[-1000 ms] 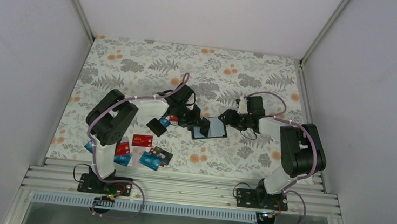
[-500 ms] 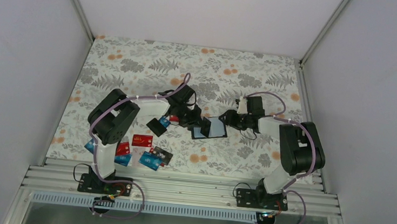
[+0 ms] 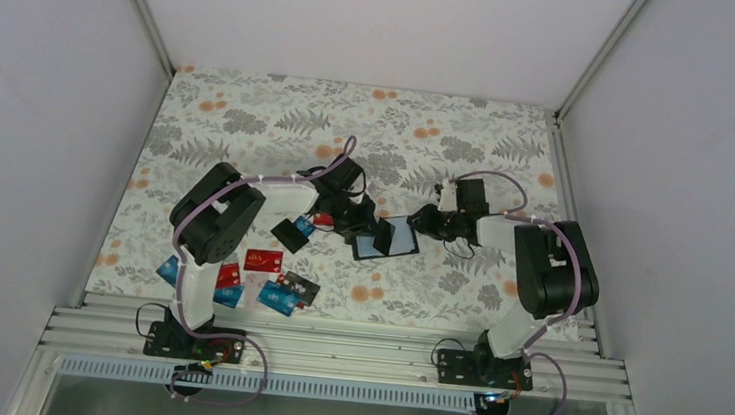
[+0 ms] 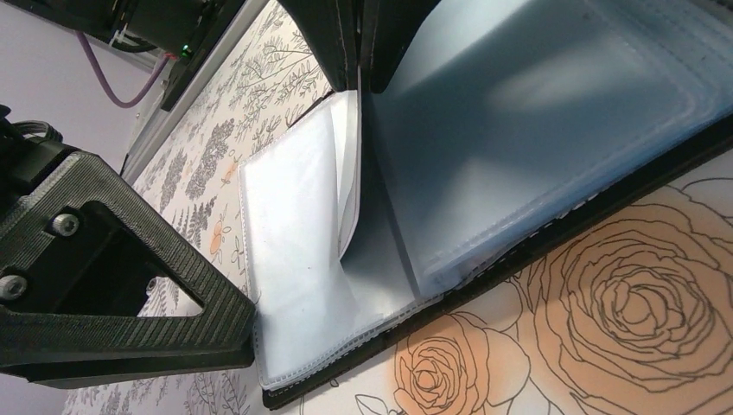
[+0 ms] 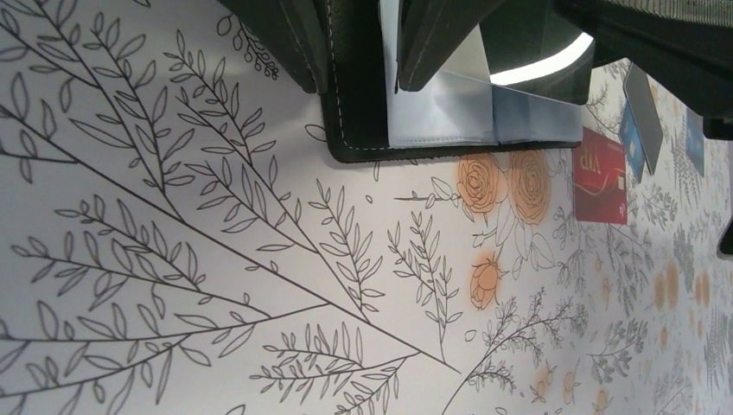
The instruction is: Put the credit cards into the card holder
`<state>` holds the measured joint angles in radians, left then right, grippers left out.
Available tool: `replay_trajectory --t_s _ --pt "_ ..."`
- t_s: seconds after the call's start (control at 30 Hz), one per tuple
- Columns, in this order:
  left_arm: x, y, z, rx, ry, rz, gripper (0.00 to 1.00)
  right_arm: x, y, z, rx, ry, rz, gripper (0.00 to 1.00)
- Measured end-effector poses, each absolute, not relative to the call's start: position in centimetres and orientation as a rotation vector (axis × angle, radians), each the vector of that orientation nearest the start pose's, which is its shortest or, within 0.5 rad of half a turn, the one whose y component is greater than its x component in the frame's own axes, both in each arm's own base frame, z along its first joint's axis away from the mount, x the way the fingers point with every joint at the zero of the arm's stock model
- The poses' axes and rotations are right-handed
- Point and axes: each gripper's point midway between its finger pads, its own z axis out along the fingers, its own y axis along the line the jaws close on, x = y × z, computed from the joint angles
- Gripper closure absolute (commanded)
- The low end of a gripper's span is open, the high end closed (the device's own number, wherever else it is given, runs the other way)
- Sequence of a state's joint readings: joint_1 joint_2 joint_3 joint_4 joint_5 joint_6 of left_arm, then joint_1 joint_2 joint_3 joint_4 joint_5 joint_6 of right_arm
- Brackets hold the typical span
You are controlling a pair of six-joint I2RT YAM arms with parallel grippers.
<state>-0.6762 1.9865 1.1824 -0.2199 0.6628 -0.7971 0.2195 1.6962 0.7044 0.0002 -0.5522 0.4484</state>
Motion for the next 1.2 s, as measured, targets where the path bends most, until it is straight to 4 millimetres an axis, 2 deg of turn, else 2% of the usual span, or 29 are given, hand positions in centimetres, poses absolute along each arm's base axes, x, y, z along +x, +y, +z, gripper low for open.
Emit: replay_trajectory --t_s 0.4,0.83,1.2 --pt "28.7 -36.5 4.1 0.082 2.899 -1.296 0.98 32.7 16.5 1.5 0.085 2.622 0.955 0.8" --pt "28.7 -36.5 3.5 0.041 2.875 -1.32 0.98 31.0 16.3 1.5 0.104 2.618 0.971 0.8" --pt "28.8 -36.3 3.1 0.033 2.861 -1.317 0.98 30.7 16.4 1.5 0.109 2.61 0.964 0.8"
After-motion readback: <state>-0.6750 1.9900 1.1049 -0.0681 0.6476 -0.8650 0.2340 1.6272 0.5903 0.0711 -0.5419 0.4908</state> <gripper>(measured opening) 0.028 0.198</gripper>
